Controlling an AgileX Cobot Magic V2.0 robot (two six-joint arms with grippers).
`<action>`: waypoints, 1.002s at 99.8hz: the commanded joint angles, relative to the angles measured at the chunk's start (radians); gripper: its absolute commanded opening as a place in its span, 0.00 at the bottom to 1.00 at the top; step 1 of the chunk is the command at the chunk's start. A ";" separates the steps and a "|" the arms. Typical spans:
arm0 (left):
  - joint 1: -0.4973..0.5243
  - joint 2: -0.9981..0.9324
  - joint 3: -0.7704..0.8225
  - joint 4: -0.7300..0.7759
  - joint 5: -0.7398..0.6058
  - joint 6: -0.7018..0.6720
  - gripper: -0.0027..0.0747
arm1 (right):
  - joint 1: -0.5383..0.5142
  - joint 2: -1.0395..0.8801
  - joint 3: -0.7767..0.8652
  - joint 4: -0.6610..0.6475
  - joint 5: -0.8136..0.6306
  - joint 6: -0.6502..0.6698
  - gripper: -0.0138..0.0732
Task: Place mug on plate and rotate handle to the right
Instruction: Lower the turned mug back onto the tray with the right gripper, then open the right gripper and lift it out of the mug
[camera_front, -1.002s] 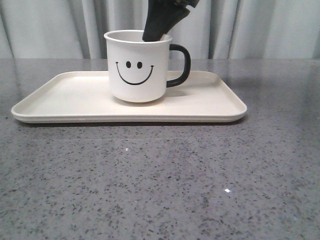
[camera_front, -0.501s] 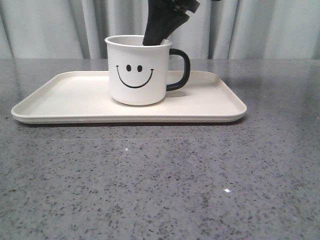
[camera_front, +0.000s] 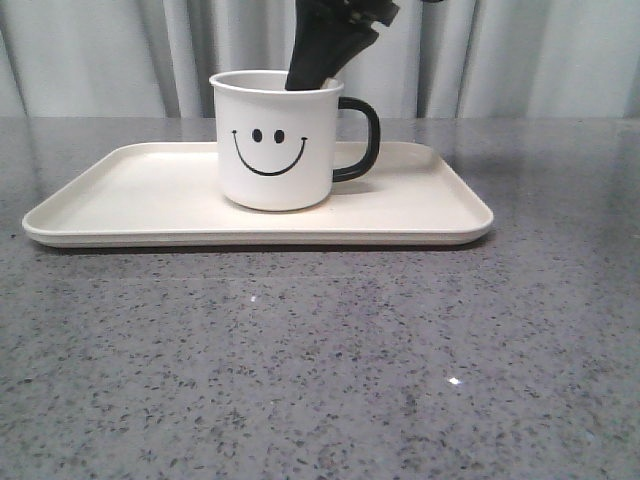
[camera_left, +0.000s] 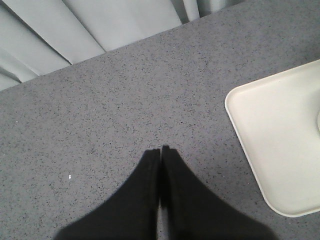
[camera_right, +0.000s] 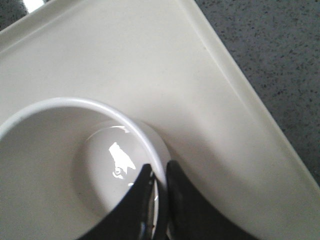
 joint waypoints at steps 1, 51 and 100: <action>0.003 -0.019 -0.023 0.017 -0.018 -0.008 0.01 | 0.001 -0.055 -0.031 0.030 0.089 -0.012 0.29; 0.003 -0.019 -0.023 0.017 -0.018 -0.008 0.01 | 0.001 -0.062 -0.057 0.030 0.089 -0.012 0.42; 0.003 -0.019 -0.023 0.017 -0.018 -0.008 0.01 | 0.000 -0.157 -0.177 0.041 0.082 0.014 0.42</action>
